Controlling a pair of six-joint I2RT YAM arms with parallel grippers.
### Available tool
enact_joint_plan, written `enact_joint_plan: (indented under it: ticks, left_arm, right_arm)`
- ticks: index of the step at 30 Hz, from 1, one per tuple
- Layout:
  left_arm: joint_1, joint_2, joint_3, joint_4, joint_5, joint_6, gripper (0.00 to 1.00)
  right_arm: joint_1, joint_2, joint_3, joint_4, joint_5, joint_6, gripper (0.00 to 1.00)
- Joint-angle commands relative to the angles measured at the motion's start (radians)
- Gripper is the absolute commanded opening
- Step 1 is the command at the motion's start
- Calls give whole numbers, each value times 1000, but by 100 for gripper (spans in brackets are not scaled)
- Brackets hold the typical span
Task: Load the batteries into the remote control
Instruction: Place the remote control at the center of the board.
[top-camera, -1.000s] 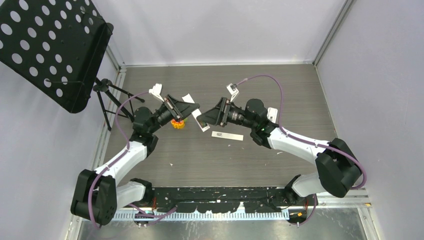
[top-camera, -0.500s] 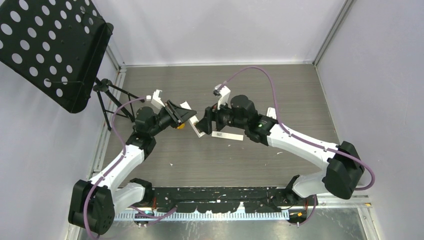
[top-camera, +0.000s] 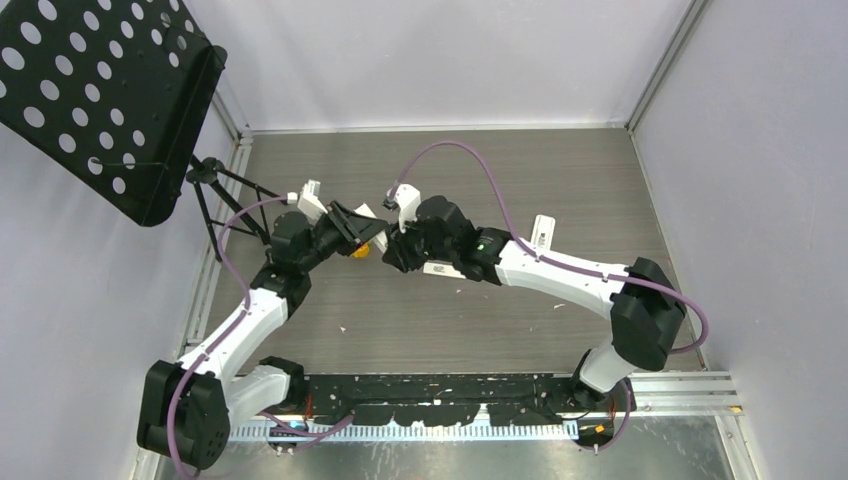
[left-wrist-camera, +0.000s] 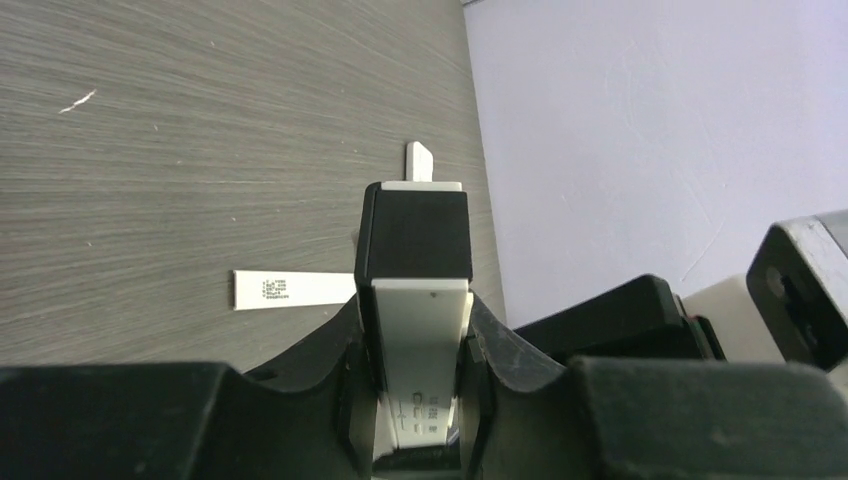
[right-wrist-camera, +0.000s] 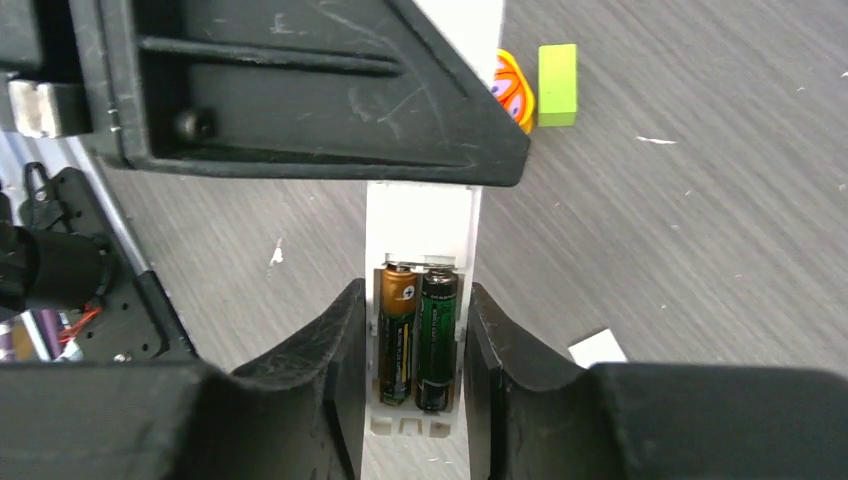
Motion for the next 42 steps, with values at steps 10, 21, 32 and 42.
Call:
enact_joint_plan:
  ticks: [10, 21, 32, 42]
  left_arm:
    - [31, -96, 36, -195, -117, 74, 78]
    - [56, -262, 48, -405, -289, 183, 94]
    - [56, -143, 72, -378, -59, 215, 86]
    - [56, -68, 80, -340, 24, 228, 85]
  right_arm:
    - [-112, -3, 70, -99, -4, -235, 2]
    - [-309, 151, 170, -574, -119, -638, 6]
    - [-339, 326, 270, -703, -34, -710, 6]
    - [-356, 449, 316, -685, 83, -676, 20]
